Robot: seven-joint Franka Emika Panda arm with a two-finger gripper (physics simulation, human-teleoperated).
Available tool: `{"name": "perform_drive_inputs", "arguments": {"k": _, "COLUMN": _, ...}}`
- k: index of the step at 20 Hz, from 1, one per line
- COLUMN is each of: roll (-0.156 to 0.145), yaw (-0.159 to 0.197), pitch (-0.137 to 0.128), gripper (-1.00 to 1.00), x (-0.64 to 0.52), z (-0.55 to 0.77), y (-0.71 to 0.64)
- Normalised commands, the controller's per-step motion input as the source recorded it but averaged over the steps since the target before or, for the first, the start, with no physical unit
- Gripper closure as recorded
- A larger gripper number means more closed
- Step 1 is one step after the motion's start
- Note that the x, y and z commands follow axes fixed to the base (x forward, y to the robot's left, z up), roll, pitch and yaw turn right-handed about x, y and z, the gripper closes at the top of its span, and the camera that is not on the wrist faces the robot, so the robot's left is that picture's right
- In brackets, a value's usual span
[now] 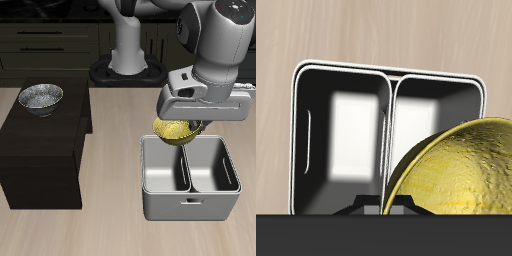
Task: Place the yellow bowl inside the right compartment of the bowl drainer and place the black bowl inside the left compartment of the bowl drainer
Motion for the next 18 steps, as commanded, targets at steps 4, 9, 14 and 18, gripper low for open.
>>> {"name": "perform_drive_inputs", "arguments": {"k": 4, "roll": -0.019, "yaw": 0.006, "pitch": 0.018, "gripper": 1.0, "x": 0.01, "z": -0.18, "y": -0.08}}
{"name": "perform_drive_inputs", "arguments": {"k": 9, "roll": -0.05, "yaw": 0.045, "pitch": 0.016, "gripper": -1.0, "x": 0.02, "z": -0.21, "y": -0.07}}
{"name": "perform_drive_inputs", "arguments": {"k": 14, "roll": 0.007, "yaw": 0.015, "pitch": 0.016, "gripper": -1.0, "x": 0.02, "z": -0.16, "y": -0.03}}
{"name": "perform_drive_inputs", "arguments": {"k": 18, "roll": -0.006, "yaw": 0.006, "pitch": 0.004, "gripper": -1.0, "x": -0.01, "z": -0.02, "y": 0.01}}
